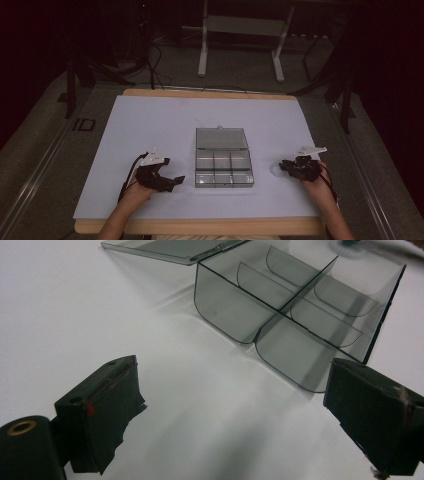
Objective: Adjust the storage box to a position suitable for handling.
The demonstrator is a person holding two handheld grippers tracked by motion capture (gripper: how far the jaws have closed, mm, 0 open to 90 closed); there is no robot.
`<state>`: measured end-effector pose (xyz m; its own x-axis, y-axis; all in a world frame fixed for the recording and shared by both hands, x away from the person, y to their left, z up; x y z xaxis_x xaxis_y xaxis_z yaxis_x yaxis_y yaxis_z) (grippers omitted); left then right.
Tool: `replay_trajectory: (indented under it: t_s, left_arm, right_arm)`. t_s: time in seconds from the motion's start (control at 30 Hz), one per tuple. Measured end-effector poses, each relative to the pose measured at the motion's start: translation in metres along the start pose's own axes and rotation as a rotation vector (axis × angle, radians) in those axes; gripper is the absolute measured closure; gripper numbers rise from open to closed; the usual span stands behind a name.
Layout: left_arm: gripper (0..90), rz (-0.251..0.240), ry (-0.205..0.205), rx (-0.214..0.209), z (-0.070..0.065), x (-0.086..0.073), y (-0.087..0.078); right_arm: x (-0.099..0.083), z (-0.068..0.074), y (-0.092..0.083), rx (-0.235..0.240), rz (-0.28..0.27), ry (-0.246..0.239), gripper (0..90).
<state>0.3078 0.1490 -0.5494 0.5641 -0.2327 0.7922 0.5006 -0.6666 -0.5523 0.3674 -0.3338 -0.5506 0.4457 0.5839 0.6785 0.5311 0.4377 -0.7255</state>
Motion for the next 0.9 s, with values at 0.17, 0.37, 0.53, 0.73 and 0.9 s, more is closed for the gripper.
replay_trajectory:
  t_s: [0.17, 0.37, 0.53, 0.73, 0.9]
  left_arm:
    - [8.6, -0.001, 0.000, -0.005, -0.001, 0.000, 0.001]
    - [8.6, -0.015, -0.002, 0.003, 0.000, -0.001, 0.000]
    - [8.6, -0.019, -0.007, 0.003, 0.000, -0.001, 0.000]
    - [8.6, -0.027, -0.011, 0.007, 0.001, 0.000, -0.002]
    - [8.6, -0.028, -0.008, 0.009, 0.001, -0.001, -0.003]
  right_arm:
    - [-0.001, 0.000, 0.000, -0.007, -0.005, 0.005, 81.6]
    - [0.002, 0.000, -0.004, 0.003, -0.029, 0.005, 82.6]
    - [0.010, -0.002, -0.013, -0.006, -0.045, 0.001, 82.8]
    - [0.021, -0.008, -0.024, -0.012, -0.070, 0.019, 82.8]
    - [0.032, -0.010, -0.033, -0.022, -0.093, 0.017, 82.8]
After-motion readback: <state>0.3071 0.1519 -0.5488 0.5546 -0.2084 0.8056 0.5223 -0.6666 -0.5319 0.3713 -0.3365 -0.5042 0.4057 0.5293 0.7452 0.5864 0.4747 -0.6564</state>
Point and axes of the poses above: each handheld gripper's, and its own axes: y roughly forward along the jaws, x roughly out of its top, z roughly to its left, the point moved 2 cm from there along y, roughly forward along the jaws, and after that the axes turned 8 degrees about -y, right-handed, at the moved point
